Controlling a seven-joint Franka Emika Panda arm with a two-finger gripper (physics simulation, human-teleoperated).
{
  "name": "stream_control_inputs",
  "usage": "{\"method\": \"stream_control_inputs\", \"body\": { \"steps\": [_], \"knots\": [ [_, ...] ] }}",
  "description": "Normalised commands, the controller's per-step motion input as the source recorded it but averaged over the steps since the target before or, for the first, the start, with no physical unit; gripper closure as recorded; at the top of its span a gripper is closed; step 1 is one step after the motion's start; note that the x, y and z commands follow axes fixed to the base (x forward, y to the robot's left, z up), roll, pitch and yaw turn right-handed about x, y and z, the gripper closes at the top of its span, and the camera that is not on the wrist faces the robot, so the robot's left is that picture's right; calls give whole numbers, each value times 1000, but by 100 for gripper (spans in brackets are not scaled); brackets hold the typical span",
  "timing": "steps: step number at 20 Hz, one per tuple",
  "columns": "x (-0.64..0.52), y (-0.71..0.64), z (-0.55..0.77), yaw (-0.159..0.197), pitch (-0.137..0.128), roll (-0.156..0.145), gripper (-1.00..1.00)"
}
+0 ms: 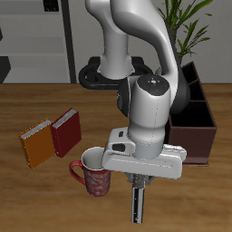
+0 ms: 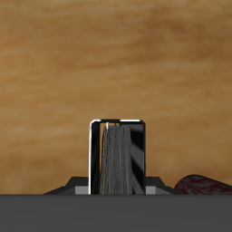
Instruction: Place the striped book into the left desk caddy's front compartment and place the red book into the left desk caddy's left compartment and place the orange book into the left desk caddy's back compartment
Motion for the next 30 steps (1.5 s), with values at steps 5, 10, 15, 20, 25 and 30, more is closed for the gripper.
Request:
{"method": "stream_control_inputs", "body": {
  "steps": [5, 10, 15, 20, 25, 30],
  "knots": [
    [-295, 41, 607, -50, -68, 2, 100],
    [-281, 32, 576, -20, -69, 8, 100],
    [-509, 5, 749, -23, -96, 6, 100],
    [-453, -107, 528, -23, -71, -11, 100],
    [-495, -231, 499, -58, -49, -36, 100],
    [-485, -146, 413, -1, -51, -7, 100]
  ]
}}
